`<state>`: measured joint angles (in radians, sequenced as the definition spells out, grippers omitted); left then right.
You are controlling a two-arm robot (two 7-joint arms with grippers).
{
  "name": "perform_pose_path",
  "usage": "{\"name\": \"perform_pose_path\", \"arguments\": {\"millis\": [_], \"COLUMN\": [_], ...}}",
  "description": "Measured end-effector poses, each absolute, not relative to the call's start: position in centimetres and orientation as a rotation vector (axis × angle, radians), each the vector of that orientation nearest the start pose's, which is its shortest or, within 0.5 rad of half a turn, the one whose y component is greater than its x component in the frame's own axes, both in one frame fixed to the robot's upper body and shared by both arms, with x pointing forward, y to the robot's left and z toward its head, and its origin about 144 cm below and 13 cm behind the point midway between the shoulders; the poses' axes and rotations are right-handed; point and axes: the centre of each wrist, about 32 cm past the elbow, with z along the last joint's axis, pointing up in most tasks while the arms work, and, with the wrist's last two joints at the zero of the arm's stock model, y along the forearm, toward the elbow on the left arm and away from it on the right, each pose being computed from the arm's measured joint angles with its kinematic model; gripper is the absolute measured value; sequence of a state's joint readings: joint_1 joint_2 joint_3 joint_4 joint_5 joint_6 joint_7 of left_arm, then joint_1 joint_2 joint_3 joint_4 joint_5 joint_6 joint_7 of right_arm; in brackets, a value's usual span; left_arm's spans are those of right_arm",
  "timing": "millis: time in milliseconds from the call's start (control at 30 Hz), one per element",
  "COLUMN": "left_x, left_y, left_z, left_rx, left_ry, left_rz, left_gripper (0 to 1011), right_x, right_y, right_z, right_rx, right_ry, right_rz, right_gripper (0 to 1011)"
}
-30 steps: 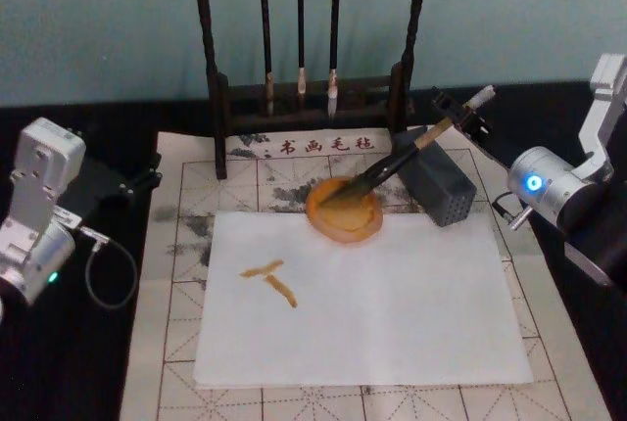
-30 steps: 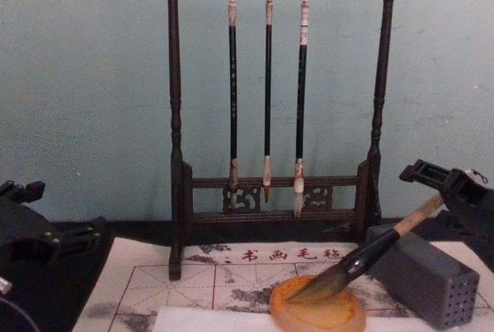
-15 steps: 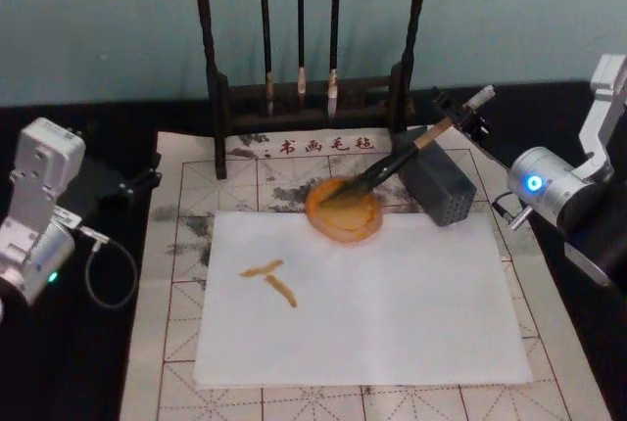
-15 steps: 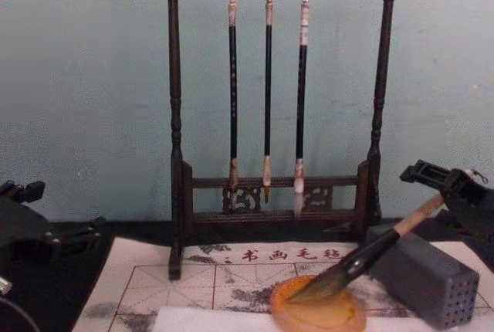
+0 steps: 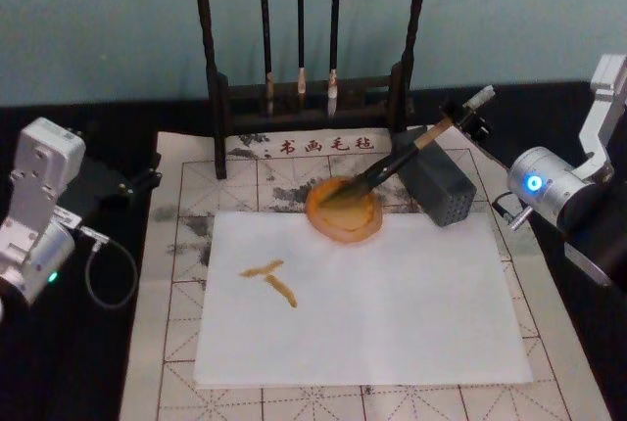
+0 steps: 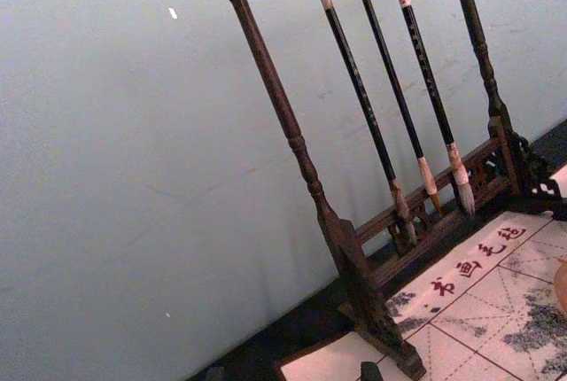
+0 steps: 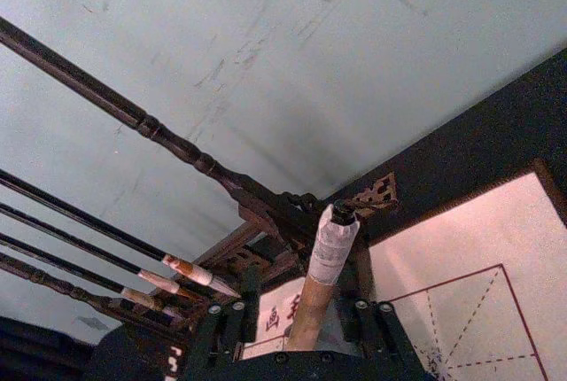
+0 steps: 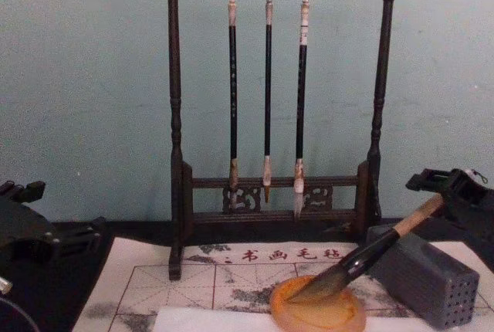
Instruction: Pick up the brush from the inkstone, write on the paper, then place the brush back to its original position.
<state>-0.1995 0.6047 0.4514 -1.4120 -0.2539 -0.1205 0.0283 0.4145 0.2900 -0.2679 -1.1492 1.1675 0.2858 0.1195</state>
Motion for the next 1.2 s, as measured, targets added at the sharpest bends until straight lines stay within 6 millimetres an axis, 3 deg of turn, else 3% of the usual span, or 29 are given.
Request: {"name": "perform_pose_path", "arguments": {"millis": [400, 1200], "left_x": [48.86, 48.86], "left_y": [30.96, 30.97], "left_z": [113.98, 113.98], "left_rx": [0.304, 0.305], "left_ry": [-0.285, -0.285], "left_rz": [1.248, 1.248], "left_gripper": [1001, 1001], "right_x": [56.66, 56.63], "right_y": [-27.25, -27.25], "right_z": [115.82, 115.87], "right_rx": [0.351, 0.357], "right_ry": [0.851, 0.838], "right_rz": [-1.160, -1.157], "right_gripper": [202, 195]}}
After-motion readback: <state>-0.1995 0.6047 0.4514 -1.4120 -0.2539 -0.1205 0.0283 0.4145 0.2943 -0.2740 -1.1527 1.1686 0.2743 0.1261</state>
